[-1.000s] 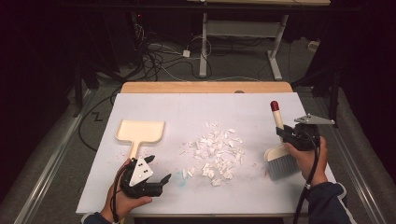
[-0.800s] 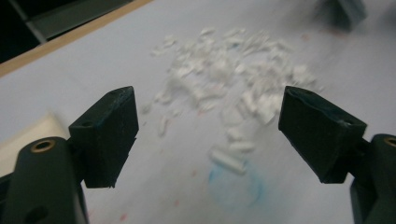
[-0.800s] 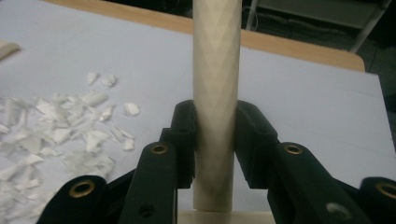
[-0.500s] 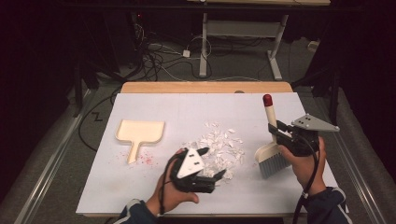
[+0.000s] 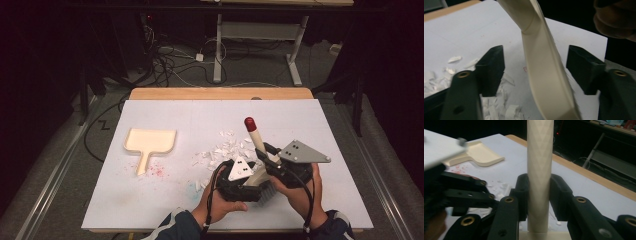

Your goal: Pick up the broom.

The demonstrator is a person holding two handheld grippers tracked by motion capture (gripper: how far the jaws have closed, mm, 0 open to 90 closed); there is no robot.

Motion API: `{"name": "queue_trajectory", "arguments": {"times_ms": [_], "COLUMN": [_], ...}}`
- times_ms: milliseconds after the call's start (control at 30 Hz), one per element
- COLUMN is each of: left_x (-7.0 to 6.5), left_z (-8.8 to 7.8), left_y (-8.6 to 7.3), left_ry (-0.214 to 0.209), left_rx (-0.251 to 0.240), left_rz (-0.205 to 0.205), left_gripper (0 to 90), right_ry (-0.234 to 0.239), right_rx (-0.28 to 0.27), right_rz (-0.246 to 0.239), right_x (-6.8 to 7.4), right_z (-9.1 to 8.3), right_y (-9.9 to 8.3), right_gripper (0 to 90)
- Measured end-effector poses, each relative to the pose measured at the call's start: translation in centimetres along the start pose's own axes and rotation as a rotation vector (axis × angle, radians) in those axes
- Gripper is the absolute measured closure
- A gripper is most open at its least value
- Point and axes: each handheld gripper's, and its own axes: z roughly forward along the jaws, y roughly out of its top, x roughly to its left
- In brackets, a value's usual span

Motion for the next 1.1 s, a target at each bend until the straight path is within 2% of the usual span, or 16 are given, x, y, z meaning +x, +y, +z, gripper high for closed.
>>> {"name": "queue_trajectory", "arguments": {"times_ms": [67,167,200,233,300,367,500,600,700,733,800,833,867,933,1100], "left_x": [0.3,0.3,0.5,0.7,1.1,1.4,2.1,2.4,2.5,2.5,2.5,2.5,2.5,2.3,1.6], "left_z": [-0.2,-0.4,-0.7,-1.0,-1.6,-2.1,-3.5,-4.5,-4.9,-5.4,-5.8,-5.8,-6.1,-6.2,-6.4], "left_y": [-0.3,-0.5,-0.6,-0.6,-0.6,-0.6,-0.4,-0.2,-0.2,-0.2,-0.3,-0.3,-0.6,-0.8,-1.5], "left_ry": [-0.026,-0.024,-0.017,-0.030,-0.037,-0.043,-0.061,-0.083,-0.095,-0.103,-0.132,-0.132,-0.174,-0.197,-0.290], "left_rx": [-0.010,-0.007,0.001,0.005,0.019,0.026,0.040,0.046,0.053,0.066,0.082,0.082,0.108,0.131,0.178], "left_rz": [-0.002,0.012,0.026,0.025,0.048,0.064,0.105,0.125,0.141,0.163,0.180,0.180,0.208,0.239,0.295], "left_gripper": [40.7,57.0,58.0,58.6,60.1,61.5,64.3,64.4,64.4,64.4,64.4,64.5,64.4,64.4,64.3], "right_ry": [0.006,-0.001,0.008,0.009,0.018,0.046,0.109,0.139,0.183,0.210,0.247,0.276,0.305,0.355,0.489], "right_rx": [-0.008,-0.022,-0.021,-0.026,-0.033,-0.048,-0.063,-0.044,-0.038,-0.025,0.018,0.041,0.055,0.096,0.206], "right_rz": [-0.014,-0.008,-0.016,-0.013,-0.017,-0.012,-0.035,-0.080,-0.104,-0.130,-0.169,-0.187,-0.202,-0.229,-0.317], "right_x": [0.6,0.9,1.0,1.1,1.2,1.0,0.4,-0.3,-1.0,-1.3,-1.5,-1.6,-1.5,-1.4,0.0], "right_z": [-0.1,-0.4,-0.6,-0.6,-0.9,-1.3,-2.2,-2.6,-3.0,-3.1,-3.0,-2.9,-2.7,-2.3,-0.7], "right_y": [0.1,0.2,0.4,0.4,0.4,0.4,0.2,0.0,-0.5,-0.8,-1.1,-1.4,-1.8,-2.4,-3.7], "right_gripper": [71.4,71.3,71.2,71.1,70.6,69.8,65.3,56.0,53.2,50.7,47.1,45.2,45.0,42.3,36.8]}}
